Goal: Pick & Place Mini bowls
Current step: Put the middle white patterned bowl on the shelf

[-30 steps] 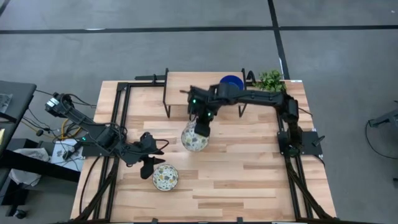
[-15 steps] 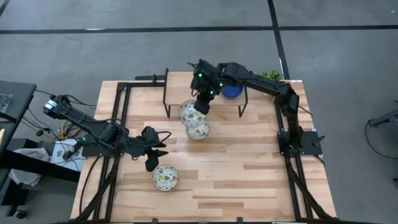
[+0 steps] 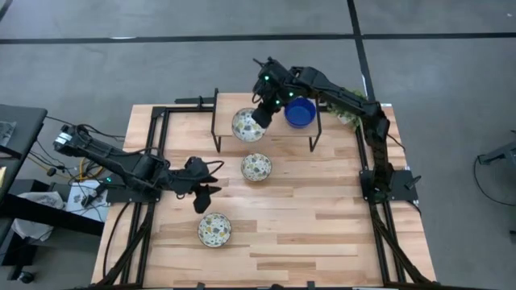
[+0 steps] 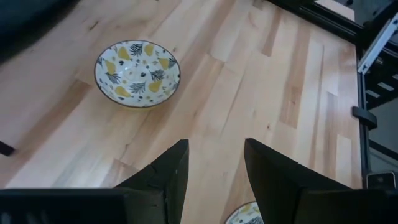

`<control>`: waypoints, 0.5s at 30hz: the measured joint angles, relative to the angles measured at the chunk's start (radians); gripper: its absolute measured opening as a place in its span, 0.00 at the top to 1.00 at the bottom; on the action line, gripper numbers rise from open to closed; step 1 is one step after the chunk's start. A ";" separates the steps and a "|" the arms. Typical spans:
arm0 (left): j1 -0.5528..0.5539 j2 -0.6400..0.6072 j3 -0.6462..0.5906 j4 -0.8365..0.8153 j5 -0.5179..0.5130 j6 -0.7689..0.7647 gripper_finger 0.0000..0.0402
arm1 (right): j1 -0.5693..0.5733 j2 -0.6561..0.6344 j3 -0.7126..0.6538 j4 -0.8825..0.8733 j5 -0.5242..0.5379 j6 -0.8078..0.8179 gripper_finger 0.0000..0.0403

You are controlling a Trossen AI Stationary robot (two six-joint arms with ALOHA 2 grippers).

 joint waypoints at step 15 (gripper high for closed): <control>0.036 0.000 0.000 0.028 0.000 0.000 0.62 | -0.052 0.001 0.000 0.116 0.082 0.173 1.00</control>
